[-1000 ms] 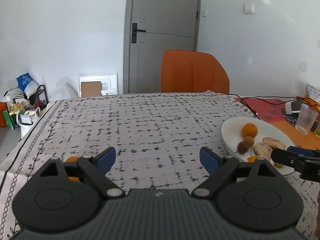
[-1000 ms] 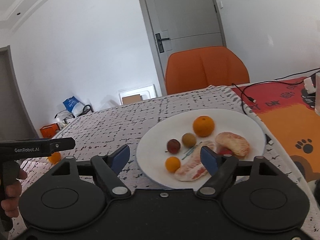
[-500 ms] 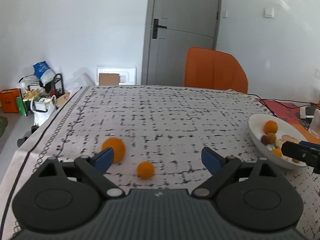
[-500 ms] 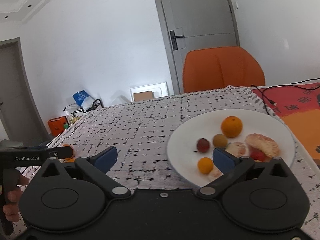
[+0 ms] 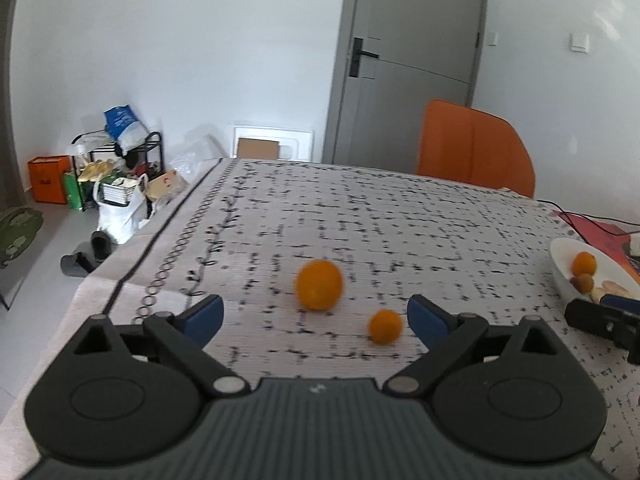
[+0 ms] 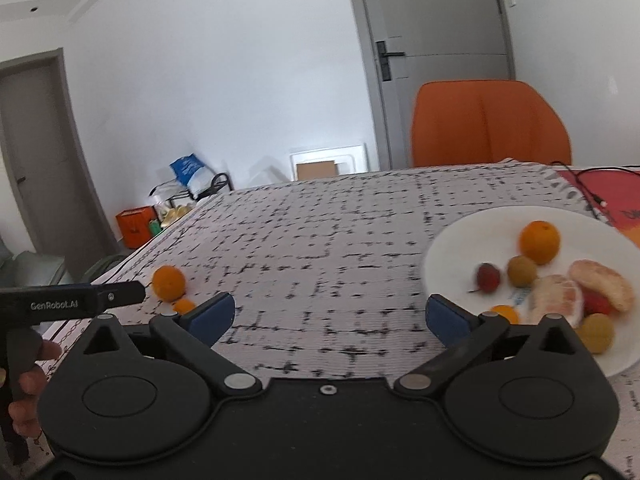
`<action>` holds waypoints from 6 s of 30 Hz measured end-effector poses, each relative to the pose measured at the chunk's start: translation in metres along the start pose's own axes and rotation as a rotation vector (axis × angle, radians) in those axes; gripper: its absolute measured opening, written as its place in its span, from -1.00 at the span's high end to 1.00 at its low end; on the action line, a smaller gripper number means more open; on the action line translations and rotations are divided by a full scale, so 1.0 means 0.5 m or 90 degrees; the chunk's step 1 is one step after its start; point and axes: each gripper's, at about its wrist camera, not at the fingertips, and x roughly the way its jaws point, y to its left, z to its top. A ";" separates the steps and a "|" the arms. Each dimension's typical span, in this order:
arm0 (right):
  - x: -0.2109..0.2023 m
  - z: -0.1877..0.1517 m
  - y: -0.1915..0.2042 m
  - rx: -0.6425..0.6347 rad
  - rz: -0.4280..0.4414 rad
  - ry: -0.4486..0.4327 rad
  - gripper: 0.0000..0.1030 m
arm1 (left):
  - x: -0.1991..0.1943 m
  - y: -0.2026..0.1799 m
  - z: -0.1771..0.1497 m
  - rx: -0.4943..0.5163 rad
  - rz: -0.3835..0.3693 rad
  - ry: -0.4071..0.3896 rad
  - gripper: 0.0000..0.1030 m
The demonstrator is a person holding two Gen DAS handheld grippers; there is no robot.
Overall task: Organize fruits
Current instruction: 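Withdraw both grippers from the bowl toward the last two oranges, then close the right gripper on a small orange while the left grasps a large orange, then carry both oranges over the bowl and open the right gripper to drop its orange, then lower the large orange into the bowl and open the left gripper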
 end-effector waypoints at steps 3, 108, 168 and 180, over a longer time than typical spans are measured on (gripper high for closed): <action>0.012 0.001 0.025 -0.013 0.022 0.008 -1.00 | -0.003 0.019 0.003 -0.010 0.008 0.002 -0.89; -0.027 0.034 -0.119 0.042 -0.050 -0.011 0.56 | 0.073 -0.125 0.035 0.042 -0.103 0.023 0.35; -0.160 -0.022 -0.285 0.132 -0.128 -0.064 -0.20 | 0.058 -0.451 0.059 0.167 -0.263 -0.008 0.27; -0.147 -0.020 -0.266 0.130 -0.107 -0.061 -0.34 | 0.032 -0.380 0.050 0.168 -0.206 -0.028 -0.61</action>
